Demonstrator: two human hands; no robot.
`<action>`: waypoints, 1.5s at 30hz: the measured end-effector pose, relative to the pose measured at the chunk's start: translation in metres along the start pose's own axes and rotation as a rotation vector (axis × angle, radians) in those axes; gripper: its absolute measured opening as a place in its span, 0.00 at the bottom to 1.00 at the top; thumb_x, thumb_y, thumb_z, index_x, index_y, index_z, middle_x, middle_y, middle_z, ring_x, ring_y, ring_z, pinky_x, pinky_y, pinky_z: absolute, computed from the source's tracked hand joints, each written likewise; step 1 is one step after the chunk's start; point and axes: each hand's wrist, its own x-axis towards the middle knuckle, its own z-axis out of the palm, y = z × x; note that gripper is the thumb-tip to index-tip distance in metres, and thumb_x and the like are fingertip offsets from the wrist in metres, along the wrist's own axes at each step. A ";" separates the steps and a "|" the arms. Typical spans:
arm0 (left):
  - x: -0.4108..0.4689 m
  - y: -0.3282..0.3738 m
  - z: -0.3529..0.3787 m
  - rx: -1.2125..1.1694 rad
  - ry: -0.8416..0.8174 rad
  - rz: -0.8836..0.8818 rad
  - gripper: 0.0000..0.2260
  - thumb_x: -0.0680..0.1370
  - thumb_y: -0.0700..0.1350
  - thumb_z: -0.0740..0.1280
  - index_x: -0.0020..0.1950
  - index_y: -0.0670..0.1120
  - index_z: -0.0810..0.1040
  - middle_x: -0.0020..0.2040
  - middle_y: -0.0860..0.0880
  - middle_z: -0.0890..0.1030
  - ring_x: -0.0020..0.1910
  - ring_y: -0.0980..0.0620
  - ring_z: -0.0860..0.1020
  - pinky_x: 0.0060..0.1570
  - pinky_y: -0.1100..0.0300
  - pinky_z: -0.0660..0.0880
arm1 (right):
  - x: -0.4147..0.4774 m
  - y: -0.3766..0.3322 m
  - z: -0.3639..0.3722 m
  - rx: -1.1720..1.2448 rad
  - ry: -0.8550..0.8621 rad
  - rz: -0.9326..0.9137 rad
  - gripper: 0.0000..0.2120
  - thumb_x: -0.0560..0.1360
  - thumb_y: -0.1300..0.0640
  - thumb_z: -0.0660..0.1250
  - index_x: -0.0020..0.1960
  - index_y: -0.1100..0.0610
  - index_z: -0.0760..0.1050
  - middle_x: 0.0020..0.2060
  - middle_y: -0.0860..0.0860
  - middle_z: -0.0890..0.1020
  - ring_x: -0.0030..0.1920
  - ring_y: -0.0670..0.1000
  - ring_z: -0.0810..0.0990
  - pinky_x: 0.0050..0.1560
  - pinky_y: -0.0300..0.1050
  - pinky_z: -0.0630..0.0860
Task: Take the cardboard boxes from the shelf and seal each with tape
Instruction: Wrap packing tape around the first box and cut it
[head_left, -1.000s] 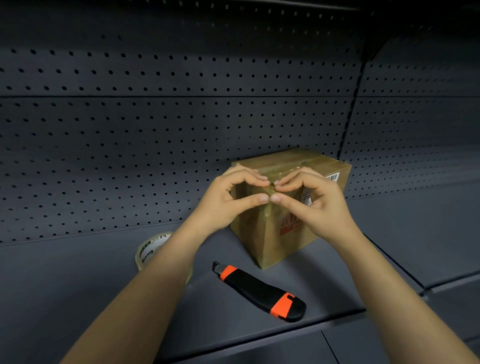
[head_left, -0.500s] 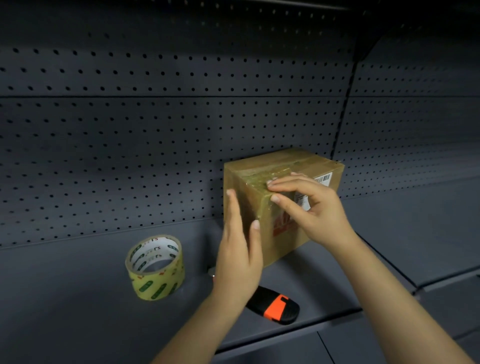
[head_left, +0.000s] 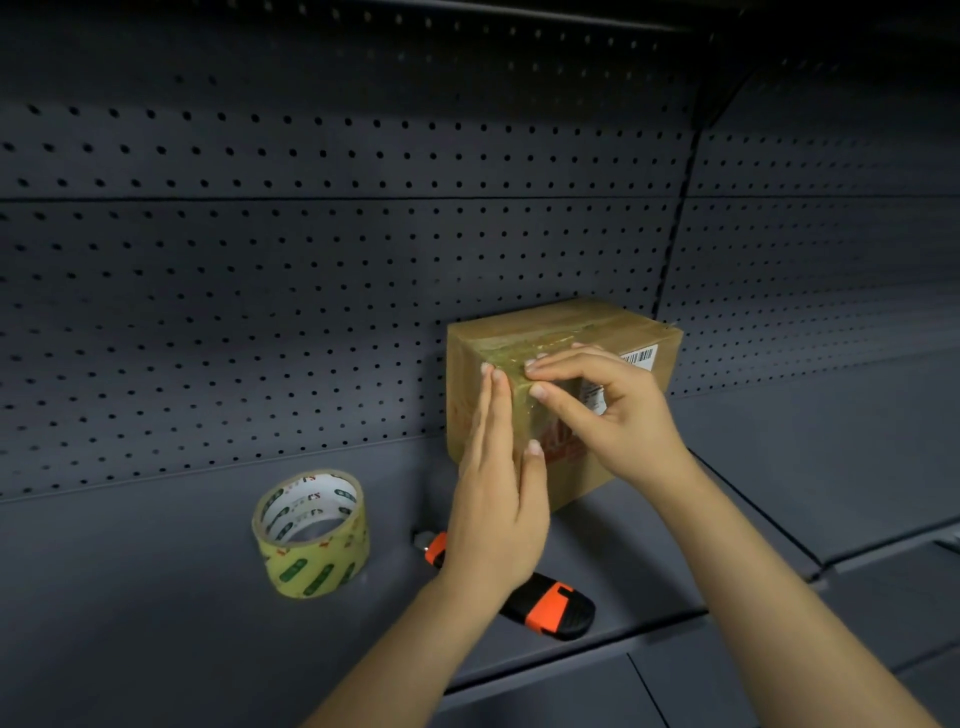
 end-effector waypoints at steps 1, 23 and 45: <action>0.004 0.000 0.000 0.019 0.008 -0.015 0.29 0.81 0.44 0.55 0.79 0.54 0.47 0.79 0.62 0.47 0.78 0.64 0.46 0.73 0.71 0.46 | 0.000 0.000 0.000 0.000 -0.001 0.005 0.06 0.73 0.62 0.73 0.50 0.58 0.83 0.49 0.49 0.85 0.54 0.46 0.82 0.62 0.34 0.69; -0.008 -0.005 0.006 0.249 -0.062 -0.053 0.36 0.83 0.48 0.58 0.77 0.43 0.33 0.79 0.49 0.37 0.77 0.58 0.37 0.74 0.66 0.42 | -0.002 -0.014 0.003 -0.247 -0.081 -0.060 0.12 0.78 0.60 0.68 0.60 0.56 0.81 0.52 0.49 0.82 0.56 0.48 0.79 0.58 0.44 0.76; 0.011 -0.011 0.000 0.169 0.457 0.091 0.15 0.76 0.46 0.71 0.61 0.41 0.81 0.55 0.48 0.83 0.45 0.52 0.85 0.44 0.69 0.78 | 0.005 0.030 -0.001 -0.139 -0.020 -0.368 0.11 0.75 0.64 0.72 0.57 0.63 0.82 0.54 0.55 0.83 0.55 0.54 0.82 0.53 0.54 0.78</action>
